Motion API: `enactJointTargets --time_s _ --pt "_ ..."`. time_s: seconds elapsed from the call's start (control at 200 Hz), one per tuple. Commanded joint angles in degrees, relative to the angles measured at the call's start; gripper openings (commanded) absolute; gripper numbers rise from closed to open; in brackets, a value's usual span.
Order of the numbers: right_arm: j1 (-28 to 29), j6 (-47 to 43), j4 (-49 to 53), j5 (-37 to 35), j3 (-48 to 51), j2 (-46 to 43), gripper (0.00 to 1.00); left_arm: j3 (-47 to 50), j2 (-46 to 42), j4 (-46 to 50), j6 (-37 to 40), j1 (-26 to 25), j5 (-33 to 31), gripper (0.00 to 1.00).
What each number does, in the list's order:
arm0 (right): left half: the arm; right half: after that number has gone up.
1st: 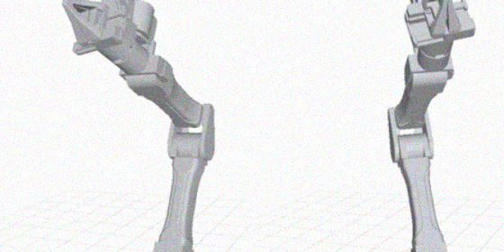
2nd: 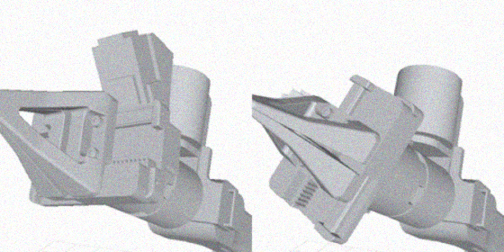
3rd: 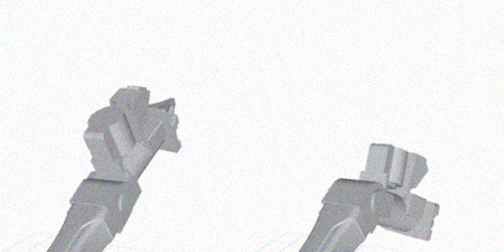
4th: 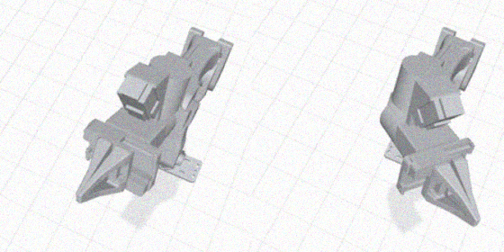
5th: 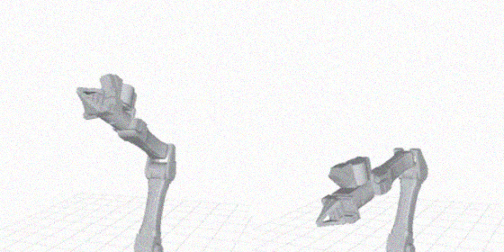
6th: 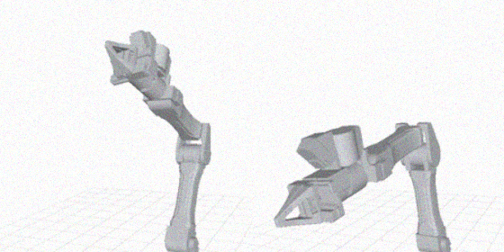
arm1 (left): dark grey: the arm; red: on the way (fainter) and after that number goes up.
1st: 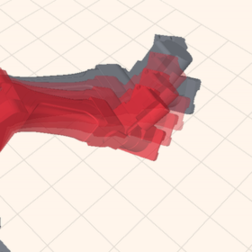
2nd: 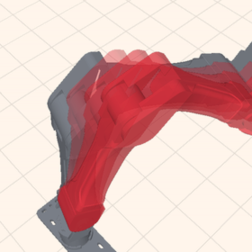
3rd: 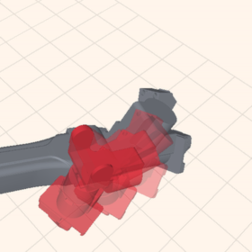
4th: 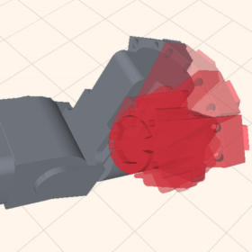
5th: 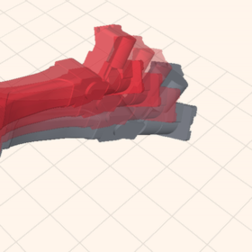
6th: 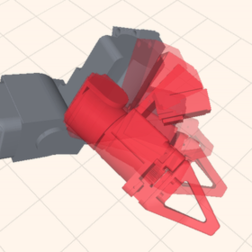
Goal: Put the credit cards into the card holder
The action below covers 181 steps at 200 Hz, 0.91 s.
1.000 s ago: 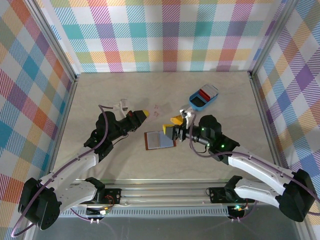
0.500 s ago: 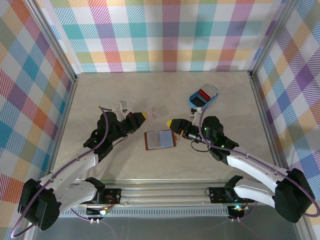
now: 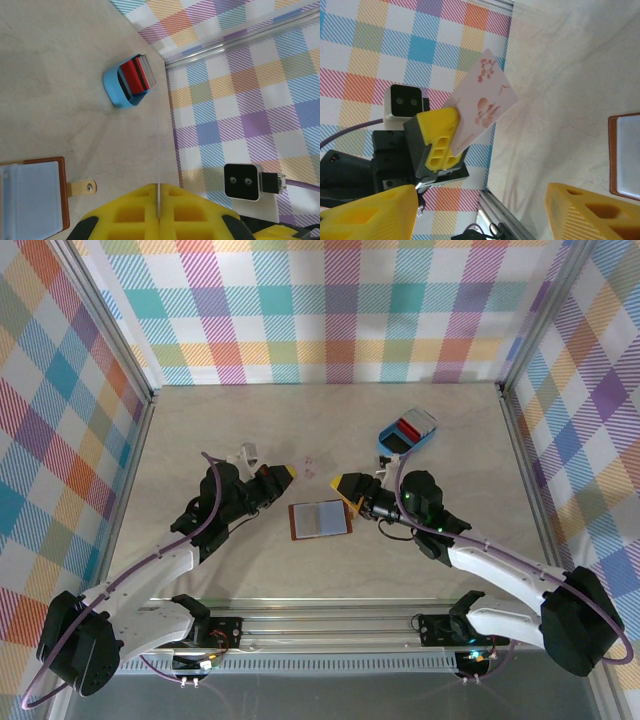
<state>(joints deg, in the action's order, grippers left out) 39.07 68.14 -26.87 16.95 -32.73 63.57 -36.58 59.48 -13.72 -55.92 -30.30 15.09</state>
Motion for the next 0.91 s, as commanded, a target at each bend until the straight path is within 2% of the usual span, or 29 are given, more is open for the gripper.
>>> enactJointTargets --time_s 0.0,0.15,0.25,0.495,0.615,0.9 --pt "0.1 1.6 -4.9 -1.7 0.7 0.1 0.67 -1.7 -0.2 -3.7 -0.2 -0.5 -1.7 0.00" --pt "0.1 0.3 -8.8 -5.1 2.8 -0.5 0.60 -1.7 -0.3 -5.1 0.0 -0.5 -2.4 0.00" --pt "0.1 0.8 -10.2 -5.2 2.6 -0.3 0.58 -1.7 -0.1 -5.9 -0.4 -0.4 -1.9 0.00" --pt "0.2 6.3 -16.9 1.8 -1.8 7.4 0.59 -1.3 0.7 -9.5 -4.8 -1.3 0.1 0.00" --pt "0.2 9.0 -23.0 3.9 -3.0 11.3 0.43 -0.8 0.9 -12.0 -6.7 -1.9 0.1 0.00" --pt "0.6 10.1 -27.6 3.8 -4.6 14.7 0.43 -0.4 1.1 -12.1 -7.1 -2.6 0.2 0.00"
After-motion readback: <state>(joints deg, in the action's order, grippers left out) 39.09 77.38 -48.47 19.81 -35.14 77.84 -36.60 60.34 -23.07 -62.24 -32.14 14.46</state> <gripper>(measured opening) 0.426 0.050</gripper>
